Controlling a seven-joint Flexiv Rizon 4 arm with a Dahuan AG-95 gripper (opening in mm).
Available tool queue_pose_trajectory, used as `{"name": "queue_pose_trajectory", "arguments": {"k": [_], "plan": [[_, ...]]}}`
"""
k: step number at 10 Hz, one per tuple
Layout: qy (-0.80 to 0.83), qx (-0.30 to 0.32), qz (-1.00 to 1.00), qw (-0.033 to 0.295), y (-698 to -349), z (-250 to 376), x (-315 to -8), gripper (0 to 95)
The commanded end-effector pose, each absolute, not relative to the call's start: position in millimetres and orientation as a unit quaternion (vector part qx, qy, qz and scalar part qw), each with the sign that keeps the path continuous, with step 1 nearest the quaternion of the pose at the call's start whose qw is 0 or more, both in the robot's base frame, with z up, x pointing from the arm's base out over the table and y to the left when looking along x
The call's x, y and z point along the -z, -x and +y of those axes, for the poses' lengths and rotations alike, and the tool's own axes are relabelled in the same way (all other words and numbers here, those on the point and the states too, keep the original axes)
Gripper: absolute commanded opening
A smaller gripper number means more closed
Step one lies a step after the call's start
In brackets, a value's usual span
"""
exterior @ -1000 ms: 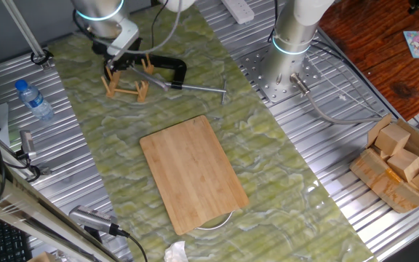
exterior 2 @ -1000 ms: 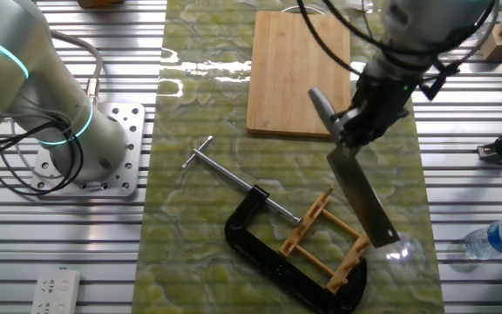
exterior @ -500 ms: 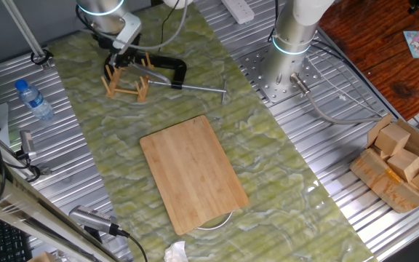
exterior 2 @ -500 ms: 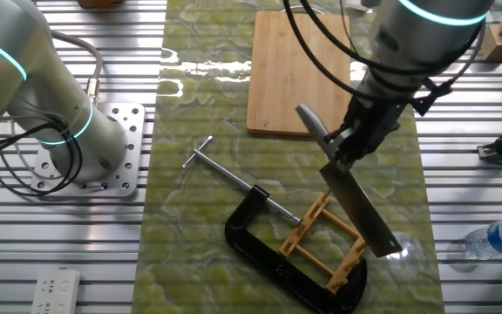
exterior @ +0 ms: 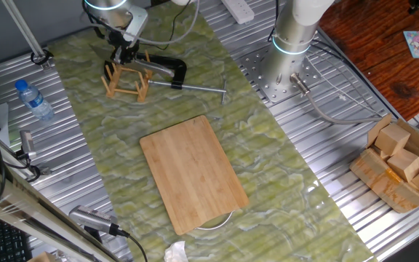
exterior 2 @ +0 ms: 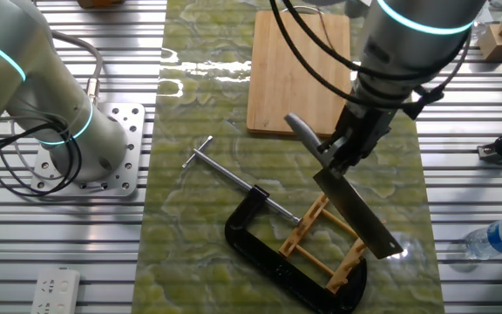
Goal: Put the knife on the knife rack
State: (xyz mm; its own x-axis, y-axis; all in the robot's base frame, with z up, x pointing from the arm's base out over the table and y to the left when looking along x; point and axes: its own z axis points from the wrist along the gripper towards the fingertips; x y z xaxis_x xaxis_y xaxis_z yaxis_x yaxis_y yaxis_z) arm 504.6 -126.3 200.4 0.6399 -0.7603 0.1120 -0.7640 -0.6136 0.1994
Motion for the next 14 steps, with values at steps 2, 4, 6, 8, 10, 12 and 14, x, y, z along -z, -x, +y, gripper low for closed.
{"name": "queue_pose_trajectory", "arguments": {"k": [2, 4, 6, 8, 10, 12, 14], "plan": [[-0.904, -0.009, -0.411, 0.113, -501.3, -129.3, -196.2, 0.0], [-0.906, -0.009, -0.407, 0.111, -499.1, -131.7, -194.6, 0.0], [-0.909, -0.010, -0.403, 0.108, -496.9, -133.7, -192.2, 0.0], [-0.912, -0.015, -0.397, 0.105, -494.8, -135.5, -188.8, 0.0], [-0.913, -0.019, -0.394, 0.102, -492.5, -137.1, -185.1, 0.0], [-0.914, -0.026, -0.393, 0.097, -488.5, -138.9, -180.4, 0.0], [-0.915, -0.027, -0.392, 0.096, -487.5, -137.9, -183.2, 0.0]]}}
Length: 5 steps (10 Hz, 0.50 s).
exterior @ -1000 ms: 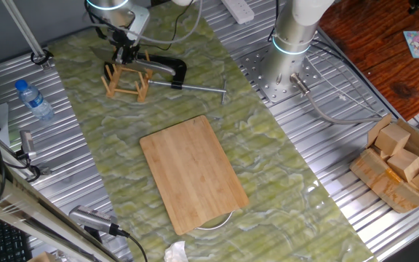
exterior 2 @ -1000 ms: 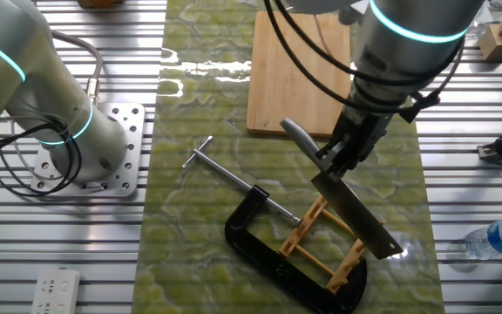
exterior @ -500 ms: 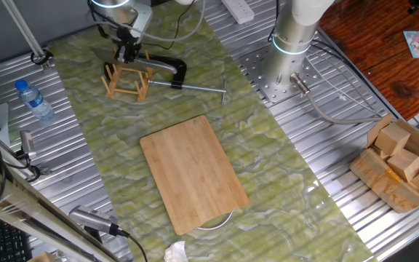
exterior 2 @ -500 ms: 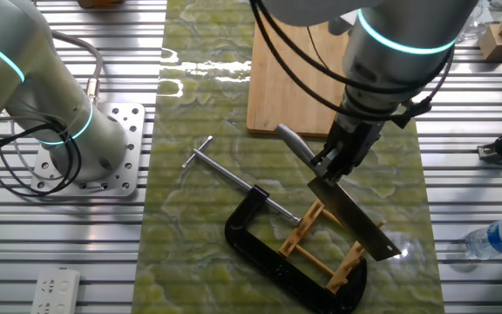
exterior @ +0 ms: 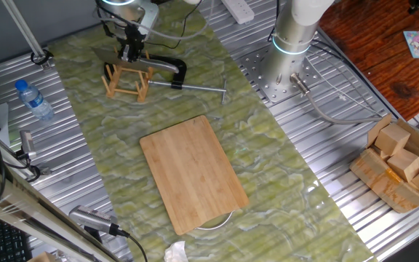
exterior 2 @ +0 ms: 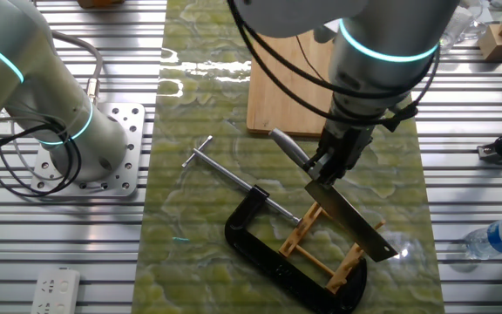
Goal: Put the knife on the knife rack
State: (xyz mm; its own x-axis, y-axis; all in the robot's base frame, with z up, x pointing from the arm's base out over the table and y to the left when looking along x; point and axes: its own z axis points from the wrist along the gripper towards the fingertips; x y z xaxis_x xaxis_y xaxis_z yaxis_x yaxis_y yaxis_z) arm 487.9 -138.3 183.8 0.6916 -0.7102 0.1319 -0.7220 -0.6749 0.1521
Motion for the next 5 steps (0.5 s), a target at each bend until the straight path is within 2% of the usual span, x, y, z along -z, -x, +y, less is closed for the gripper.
{"name": "queue_pose_trajectory", "arguments": {"k": [1, 5], "plan": [[-0.915, -0.030, -0.390, 0.099, -486.2, -136.9, -186.7, 0.0], [-0.920, -0.024, -0.379, 0.096, -484.4, -138.4, -187.7, 0.0]]}}
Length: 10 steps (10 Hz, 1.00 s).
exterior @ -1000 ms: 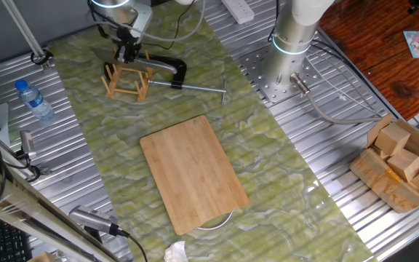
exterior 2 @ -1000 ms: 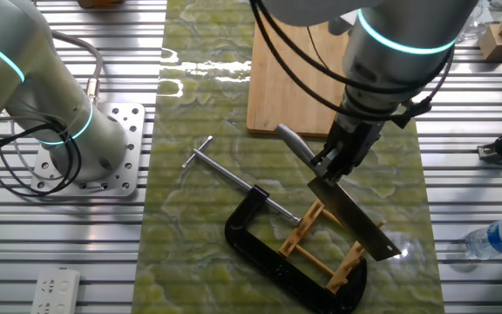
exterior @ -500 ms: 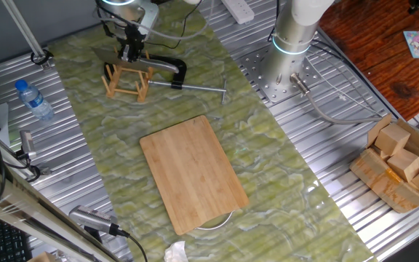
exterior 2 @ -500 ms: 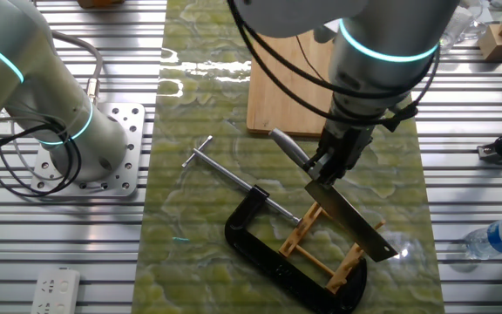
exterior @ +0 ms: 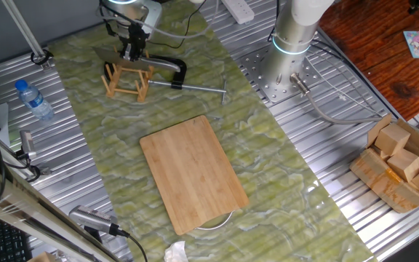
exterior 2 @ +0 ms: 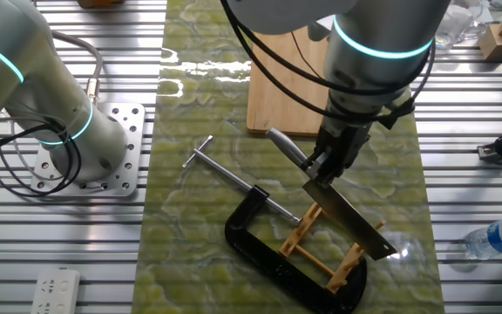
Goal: Put the knife on the knife rack
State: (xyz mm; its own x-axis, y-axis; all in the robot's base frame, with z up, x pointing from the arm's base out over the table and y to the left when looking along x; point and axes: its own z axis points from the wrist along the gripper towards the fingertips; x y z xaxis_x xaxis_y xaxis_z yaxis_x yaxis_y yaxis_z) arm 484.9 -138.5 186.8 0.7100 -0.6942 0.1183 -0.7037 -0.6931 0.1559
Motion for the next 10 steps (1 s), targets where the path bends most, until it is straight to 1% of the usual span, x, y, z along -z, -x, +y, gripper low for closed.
{"name": "queue_pose_trajectory", "arguments": {"k": [1, 5, 10], "plan": [[-0.921, -0.024, -0.376, 0.096, -483.7, -139.0, -188.2, 0.0], [-0.925, -0.026, -0.368, 0.094, -478.9, -142.6, -187.9, 0.0], [-0.926, -0.034, -0.365, 0.088, -479.6, -147.8, -176.9, 0.0]]}}
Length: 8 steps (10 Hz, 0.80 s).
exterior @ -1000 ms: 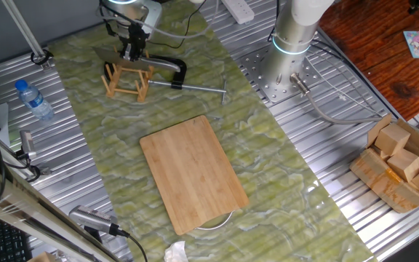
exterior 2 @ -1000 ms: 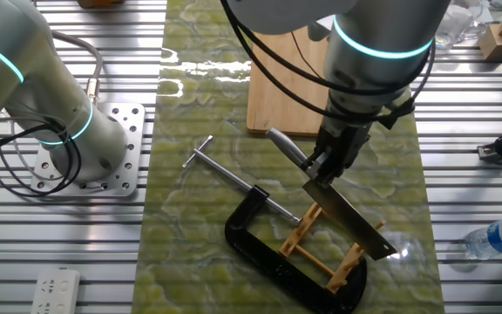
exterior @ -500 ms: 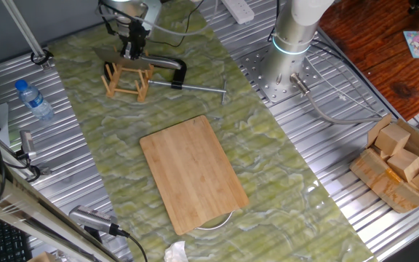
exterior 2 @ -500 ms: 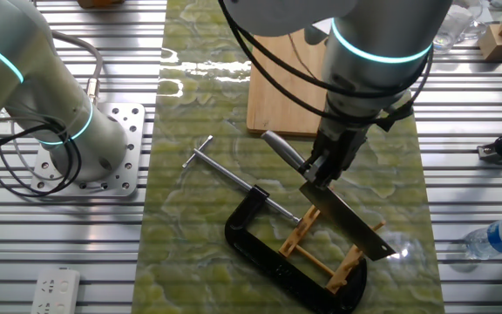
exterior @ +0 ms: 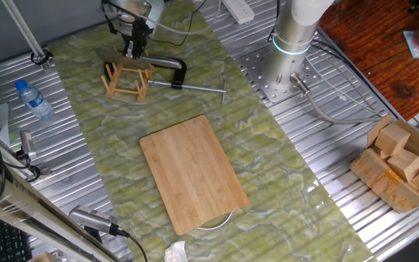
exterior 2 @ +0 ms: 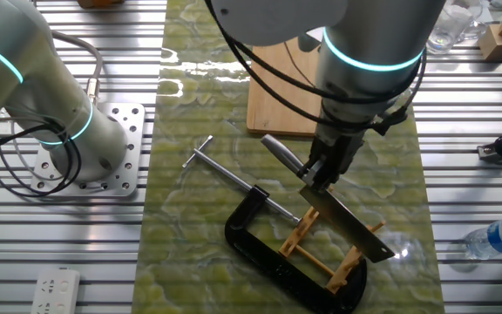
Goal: Put the knife on the knife rack
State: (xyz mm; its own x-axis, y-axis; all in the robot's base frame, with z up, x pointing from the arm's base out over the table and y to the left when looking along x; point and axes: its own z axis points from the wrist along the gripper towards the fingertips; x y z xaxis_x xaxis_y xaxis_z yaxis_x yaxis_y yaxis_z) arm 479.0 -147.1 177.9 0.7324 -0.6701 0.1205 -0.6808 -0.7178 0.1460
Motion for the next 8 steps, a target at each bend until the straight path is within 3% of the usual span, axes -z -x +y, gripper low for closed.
{"name": "queue_pose_trajectory", "arguments": {"k": [1, 8], "plan": [[-0.926, -0.036, -0.365, 0.085, -478.7, -148.8, -174.0, 0.0], [-0.927, -0.051, -0.365, 0.069, -477.4, -155.5, -151.9, 0.0]]}}
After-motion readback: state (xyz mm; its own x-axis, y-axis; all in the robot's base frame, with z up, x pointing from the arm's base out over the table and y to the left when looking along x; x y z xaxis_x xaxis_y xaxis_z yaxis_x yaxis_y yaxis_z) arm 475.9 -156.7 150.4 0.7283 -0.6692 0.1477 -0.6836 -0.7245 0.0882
